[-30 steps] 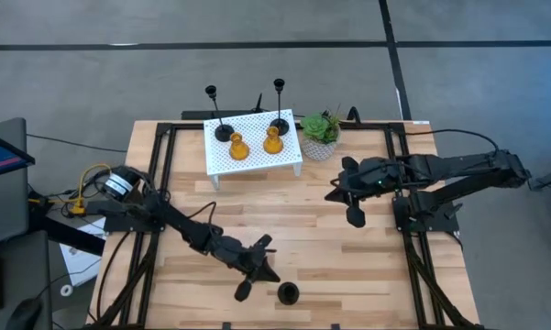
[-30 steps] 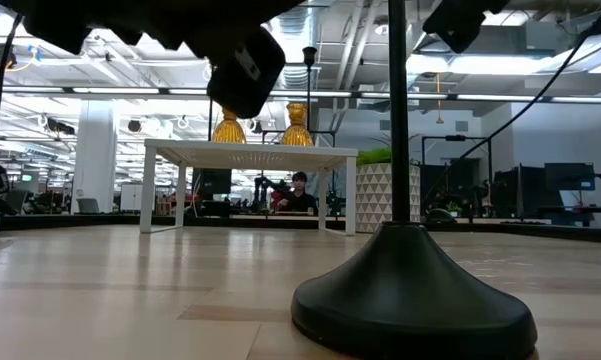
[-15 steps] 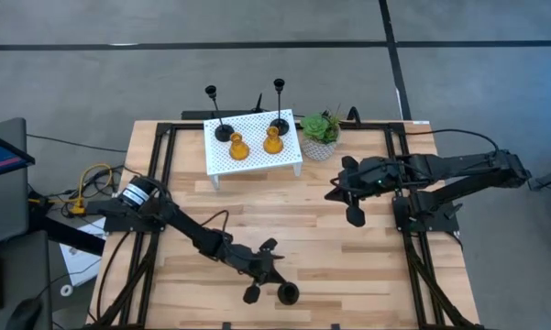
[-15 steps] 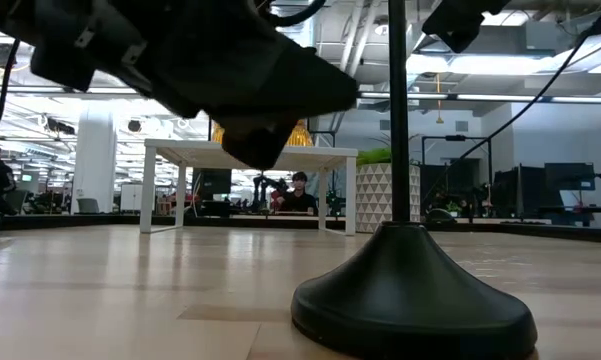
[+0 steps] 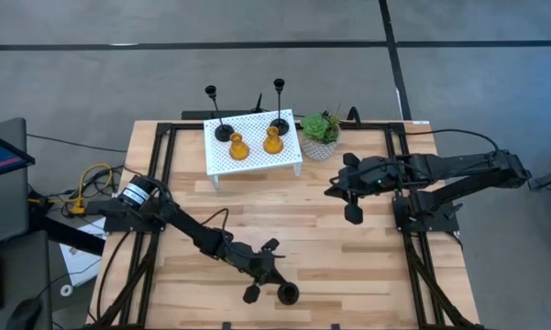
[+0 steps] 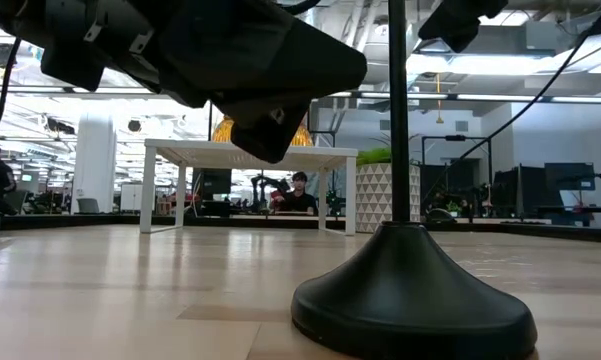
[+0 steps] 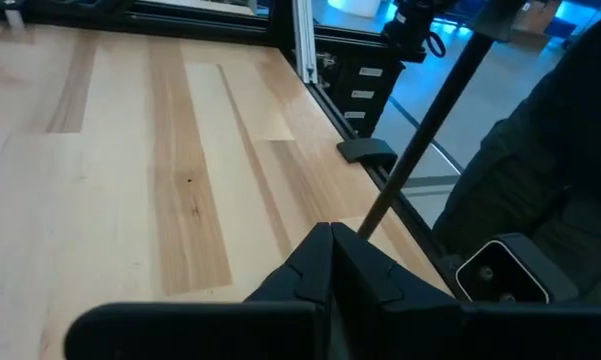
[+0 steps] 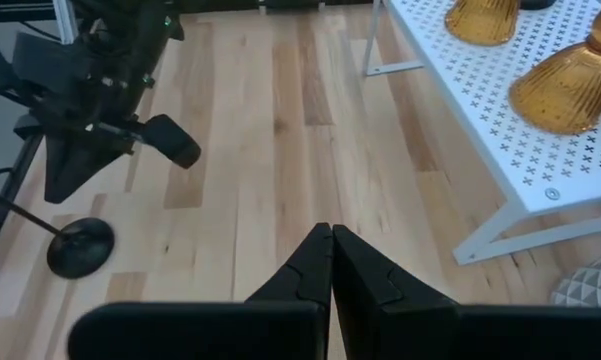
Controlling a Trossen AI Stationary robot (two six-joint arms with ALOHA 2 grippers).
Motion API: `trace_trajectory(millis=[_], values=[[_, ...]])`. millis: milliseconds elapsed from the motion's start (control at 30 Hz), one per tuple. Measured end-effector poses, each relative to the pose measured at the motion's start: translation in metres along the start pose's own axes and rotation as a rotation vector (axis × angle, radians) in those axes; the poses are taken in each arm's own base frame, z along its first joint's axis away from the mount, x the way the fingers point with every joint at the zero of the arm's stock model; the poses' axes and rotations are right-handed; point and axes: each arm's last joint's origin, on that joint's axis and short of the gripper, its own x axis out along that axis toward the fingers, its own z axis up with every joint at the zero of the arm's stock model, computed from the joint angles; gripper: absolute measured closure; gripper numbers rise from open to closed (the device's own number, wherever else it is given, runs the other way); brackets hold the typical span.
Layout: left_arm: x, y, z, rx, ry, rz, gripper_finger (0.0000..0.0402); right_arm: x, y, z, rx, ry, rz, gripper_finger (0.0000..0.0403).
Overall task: Pick & Place candle stick holders
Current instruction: Put the black candle holder on the shelf
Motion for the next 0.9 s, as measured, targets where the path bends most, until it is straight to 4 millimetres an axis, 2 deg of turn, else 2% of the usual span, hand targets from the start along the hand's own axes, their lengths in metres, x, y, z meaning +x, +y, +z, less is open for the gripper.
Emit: trace_trajectory(millis=[233, 400, 667, 900], values=[[0.004, -0.002, 0.011, 0.005, -0.038, -0.005, 0.0382, 0.000, 0.000, 0.000, 0.000, 0.000, 0.001, 0.0403], [0.004, 0.001, 0.011, 0.034, -0.038, 0.017, 0.0357, 0.000, 0.000, 0.000, 0.000, 0.000, 0.001, 0.0403], [0.004, 0.004, 0.012, 0.034, -0.036, 0.025, 0.0363, 0.000, 0.001, 0.000, -0.002, 0.000, 0.002, 0.0403], [0.004, 0.011, 0.002, 0.035, 0.070, 0.052, 0.0348, 0.000, 0.000, 0.000, 0.061, -0.004, -0.005, 0.0403]])
